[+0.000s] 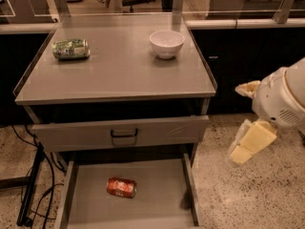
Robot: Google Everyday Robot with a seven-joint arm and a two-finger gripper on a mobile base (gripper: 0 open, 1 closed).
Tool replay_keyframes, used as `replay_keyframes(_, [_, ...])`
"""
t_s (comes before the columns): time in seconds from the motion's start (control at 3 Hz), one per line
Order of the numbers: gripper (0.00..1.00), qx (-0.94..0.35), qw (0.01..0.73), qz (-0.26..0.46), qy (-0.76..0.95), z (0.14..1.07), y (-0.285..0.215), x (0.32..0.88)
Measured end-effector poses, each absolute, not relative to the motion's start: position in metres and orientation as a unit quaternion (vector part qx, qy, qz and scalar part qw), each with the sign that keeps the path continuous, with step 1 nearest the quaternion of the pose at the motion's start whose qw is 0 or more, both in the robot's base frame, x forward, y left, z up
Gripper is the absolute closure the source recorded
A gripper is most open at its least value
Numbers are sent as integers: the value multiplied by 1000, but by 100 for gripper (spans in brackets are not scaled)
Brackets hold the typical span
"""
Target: Pick coke can from middle drawer and place on counter
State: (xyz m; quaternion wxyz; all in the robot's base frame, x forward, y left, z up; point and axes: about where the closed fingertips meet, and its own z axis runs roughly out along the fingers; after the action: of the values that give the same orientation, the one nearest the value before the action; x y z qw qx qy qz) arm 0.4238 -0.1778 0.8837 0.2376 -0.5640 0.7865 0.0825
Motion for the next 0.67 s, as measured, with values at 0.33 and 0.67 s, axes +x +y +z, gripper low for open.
replay_keyframes(0.33, [0, -553, 232, 91, 795, 841, -161, 408])
replay_keyframes(0.67, [0, -554, 232, 91, 794, 842, -160, 408])
